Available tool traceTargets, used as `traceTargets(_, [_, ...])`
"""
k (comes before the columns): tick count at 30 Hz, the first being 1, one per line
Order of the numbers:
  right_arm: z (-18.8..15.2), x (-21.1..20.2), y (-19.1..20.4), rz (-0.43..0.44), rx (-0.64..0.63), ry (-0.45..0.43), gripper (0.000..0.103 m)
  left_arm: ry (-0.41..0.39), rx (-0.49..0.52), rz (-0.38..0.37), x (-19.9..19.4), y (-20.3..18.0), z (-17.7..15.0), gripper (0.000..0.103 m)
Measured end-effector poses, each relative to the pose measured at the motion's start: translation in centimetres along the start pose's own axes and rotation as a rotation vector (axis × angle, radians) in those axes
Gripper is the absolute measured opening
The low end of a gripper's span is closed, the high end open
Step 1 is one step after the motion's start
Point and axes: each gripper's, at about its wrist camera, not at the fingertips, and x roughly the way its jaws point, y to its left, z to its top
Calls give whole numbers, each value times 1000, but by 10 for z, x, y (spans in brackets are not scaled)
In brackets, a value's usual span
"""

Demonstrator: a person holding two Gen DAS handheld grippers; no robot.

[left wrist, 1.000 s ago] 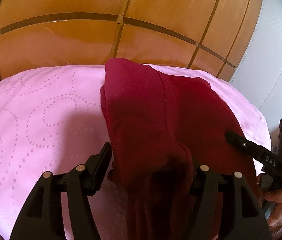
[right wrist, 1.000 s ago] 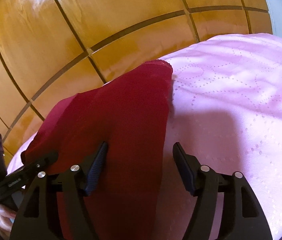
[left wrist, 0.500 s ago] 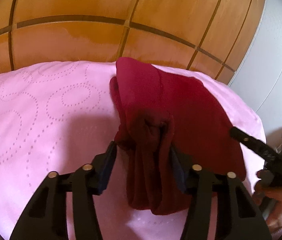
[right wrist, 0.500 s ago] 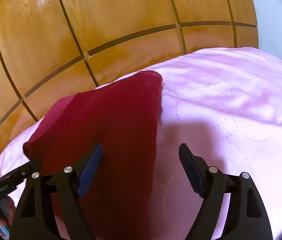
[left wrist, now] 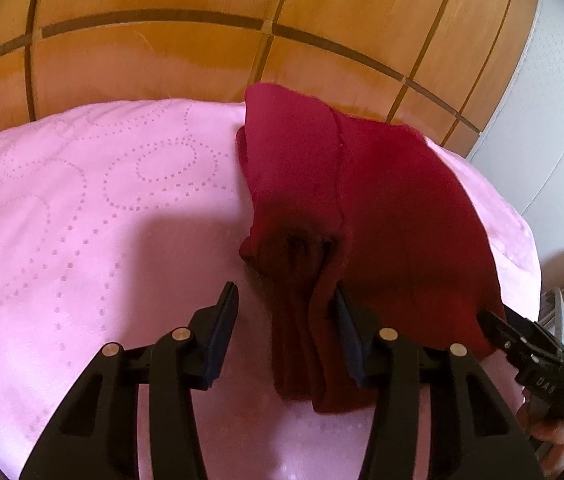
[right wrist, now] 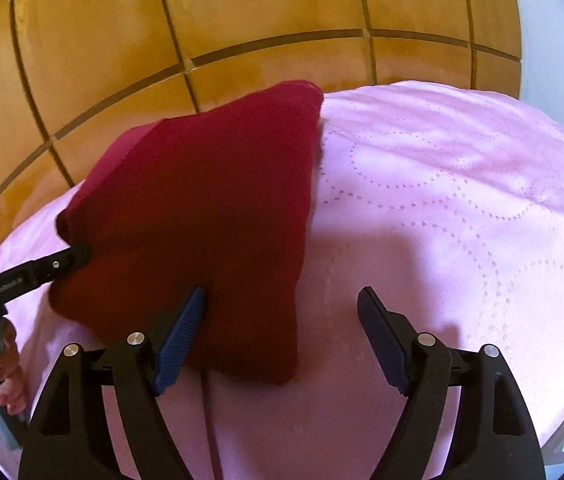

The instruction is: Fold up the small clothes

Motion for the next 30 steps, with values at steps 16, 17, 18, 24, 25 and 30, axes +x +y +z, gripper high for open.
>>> traceTargets(16, [103,55,-20,-159,-17,-36,78,-63,189,214,37,-56,72,52])
traceTargets(17, [103,61,-21,-167,-17,-27,79,-37,188,250,49,-51,72,53])
traceTargets(18, [103,67,-23,-177,-8,-16,81,-20,187,261,61,-44,70,59])
traceTargets(24, [90,82,-12,-288,-70,-24,82,-17,159,222,77,-29,61,71])
traceTargets(25, [92,84,-11,-299,-78,-27,82,-15,158,220,77,-30,61,71])
traceTargets(30, [93,83,-12,-312,-93,-40,82,-35,159,216,71,-31,59,71])
